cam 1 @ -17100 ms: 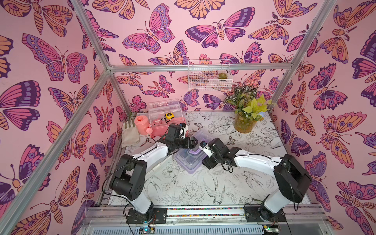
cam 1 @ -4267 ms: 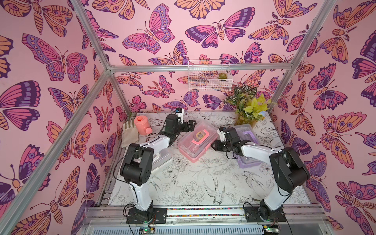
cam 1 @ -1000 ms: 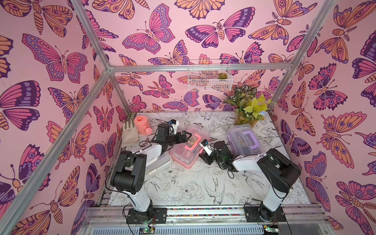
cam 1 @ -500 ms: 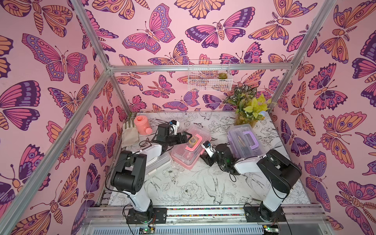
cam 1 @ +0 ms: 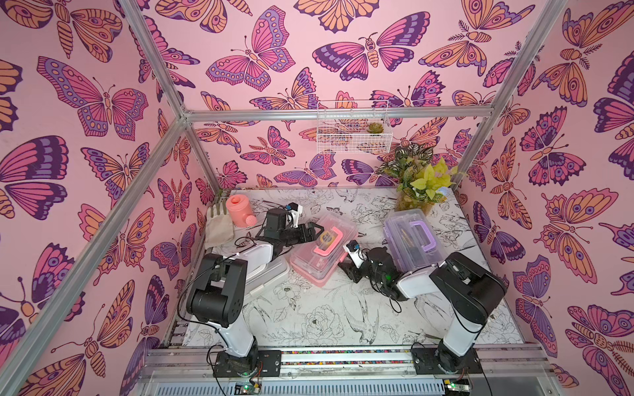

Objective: Close toolboxes
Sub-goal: Fasten the toolbox latch on the toolbox.

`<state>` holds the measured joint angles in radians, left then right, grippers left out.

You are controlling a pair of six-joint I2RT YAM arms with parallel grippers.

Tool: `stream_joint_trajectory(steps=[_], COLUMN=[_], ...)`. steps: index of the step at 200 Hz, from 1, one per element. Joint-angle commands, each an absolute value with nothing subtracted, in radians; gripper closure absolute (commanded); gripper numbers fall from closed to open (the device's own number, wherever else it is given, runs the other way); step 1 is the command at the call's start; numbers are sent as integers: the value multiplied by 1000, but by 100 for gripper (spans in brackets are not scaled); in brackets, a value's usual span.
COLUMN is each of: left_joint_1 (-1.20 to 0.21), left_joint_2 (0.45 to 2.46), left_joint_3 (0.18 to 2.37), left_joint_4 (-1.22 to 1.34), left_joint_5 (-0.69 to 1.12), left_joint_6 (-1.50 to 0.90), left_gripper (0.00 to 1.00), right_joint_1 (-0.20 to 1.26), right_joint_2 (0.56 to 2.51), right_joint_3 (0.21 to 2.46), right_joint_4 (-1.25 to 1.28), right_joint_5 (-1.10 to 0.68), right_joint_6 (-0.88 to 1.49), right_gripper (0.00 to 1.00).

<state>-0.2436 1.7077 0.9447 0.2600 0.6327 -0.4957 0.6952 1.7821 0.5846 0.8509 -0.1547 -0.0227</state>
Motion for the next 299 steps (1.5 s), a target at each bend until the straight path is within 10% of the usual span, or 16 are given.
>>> stream_joint_trajectory(steps=[1,299], left_joint_1=[-247,-276], left_joint_2=[1703,1693], left_joint_3=[940,972], left_joint_4=[241,168], left_joint_5=[645,666], left_joint_6=[-489,-491], left_gripper=[9,10], right_joint_1=[693,692], right_joint_2=[1771,1580], right_joint_3=[584,612], right_joint_4=[878,580], right_joint_5=[-178,-266], right_joint_6=[1,-7], right_gripper=[63,65])
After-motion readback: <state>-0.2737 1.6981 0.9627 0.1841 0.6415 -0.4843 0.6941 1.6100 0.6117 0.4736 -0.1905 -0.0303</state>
